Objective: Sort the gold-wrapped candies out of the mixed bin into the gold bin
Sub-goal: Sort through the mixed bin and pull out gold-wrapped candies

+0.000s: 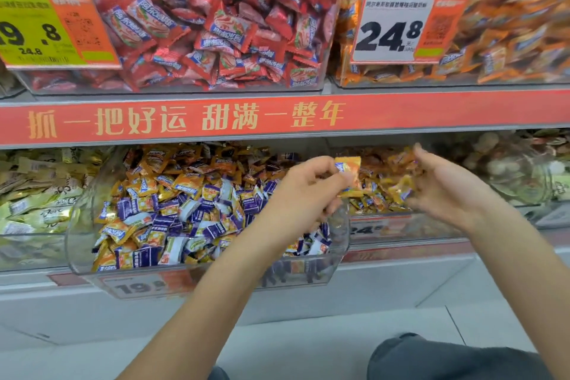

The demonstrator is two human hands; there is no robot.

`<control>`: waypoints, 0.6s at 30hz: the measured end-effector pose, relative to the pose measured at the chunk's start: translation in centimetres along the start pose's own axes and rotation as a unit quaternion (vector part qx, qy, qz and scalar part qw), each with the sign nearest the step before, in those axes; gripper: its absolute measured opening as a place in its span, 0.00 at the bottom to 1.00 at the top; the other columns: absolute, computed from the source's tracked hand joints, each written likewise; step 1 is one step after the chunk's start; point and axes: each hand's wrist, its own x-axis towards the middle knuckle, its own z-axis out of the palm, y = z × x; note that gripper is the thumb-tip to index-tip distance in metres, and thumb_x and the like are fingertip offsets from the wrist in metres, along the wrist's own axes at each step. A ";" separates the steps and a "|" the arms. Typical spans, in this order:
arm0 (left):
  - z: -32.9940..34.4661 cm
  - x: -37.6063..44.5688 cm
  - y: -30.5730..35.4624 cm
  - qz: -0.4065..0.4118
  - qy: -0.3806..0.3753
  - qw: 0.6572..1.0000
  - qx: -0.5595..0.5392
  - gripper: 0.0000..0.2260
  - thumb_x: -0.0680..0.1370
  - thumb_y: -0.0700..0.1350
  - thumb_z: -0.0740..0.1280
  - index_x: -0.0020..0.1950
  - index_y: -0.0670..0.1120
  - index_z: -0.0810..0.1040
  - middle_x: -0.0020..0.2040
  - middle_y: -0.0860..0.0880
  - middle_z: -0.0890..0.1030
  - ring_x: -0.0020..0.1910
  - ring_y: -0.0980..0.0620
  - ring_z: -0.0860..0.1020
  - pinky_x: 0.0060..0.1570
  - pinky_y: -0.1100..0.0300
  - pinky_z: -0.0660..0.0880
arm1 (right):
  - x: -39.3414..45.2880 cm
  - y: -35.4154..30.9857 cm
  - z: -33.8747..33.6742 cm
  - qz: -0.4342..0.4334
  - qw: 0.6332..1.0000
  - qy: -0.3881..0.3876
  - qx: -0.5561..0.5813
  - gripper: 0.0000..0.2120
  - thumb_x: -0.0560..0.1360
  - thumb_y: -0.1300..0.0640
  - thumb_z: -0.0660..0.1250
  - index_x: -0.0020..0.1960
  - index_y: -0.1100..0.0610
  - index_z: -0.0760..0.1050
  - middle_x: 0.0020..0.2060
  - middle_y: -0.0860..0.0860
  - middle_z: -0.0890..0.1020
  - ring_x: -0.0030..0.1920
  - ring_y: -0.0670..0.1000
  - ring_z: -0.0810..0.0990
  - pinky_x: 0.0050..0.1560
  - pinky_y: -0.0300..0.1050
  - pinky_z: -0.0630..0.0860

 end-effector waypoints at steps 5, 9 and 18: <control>5.1 6.3 1.3 0.131 0.007 0.952 0.278 0.10 0.80 0.49 0.62 0.44 0.43 0.72 0.37 0.50 0.74 0.36 0.52 0.70 0.36 0.58 0.64 | -0.2 -0.7 -2.8 -0.040 0.999 0.012 -0.033 0.16 0.82 0.45 0.52 0.56 0.53 0.74 0.38 0.47 0.83 0.38 0.43 0.79 0.41 0.39 0.71; 7.3 11.6 0.5 0.036 -0.116 0.864 0.489 0.20 0.81 0.53 0.58 0.70 0.44 0.69 0.67 0.42 0.73 0.64 0.43 0.72 0.57 0.54 0.71 | -0.2 0.5 -4.9 -0.095 0.988 0.068 -0.096 0.12 0.81 0.49 0.57 0.63 0.48 0.68 0.55 0.46 0.76 0.55 0.43 0.74 0.64 0.41 0.65; 2.5 1.8 -2.3 0.153 0.018 0.882 0.445 0.19 0.82 0.49 0.57 0.74 0.54 0.63 0.76 0.54 0.59 0.76 0.56 0.51 0.73 0.62 0.47 | 8.8 1.8 -2.7 -0.090 0.641 -0.243 -0.722 0.32 0.74 0.34 0.60 0.74 0.33 0.50 0.77 0.44 0.48 0.76 0.50 0.48 0.75 0.56 0.51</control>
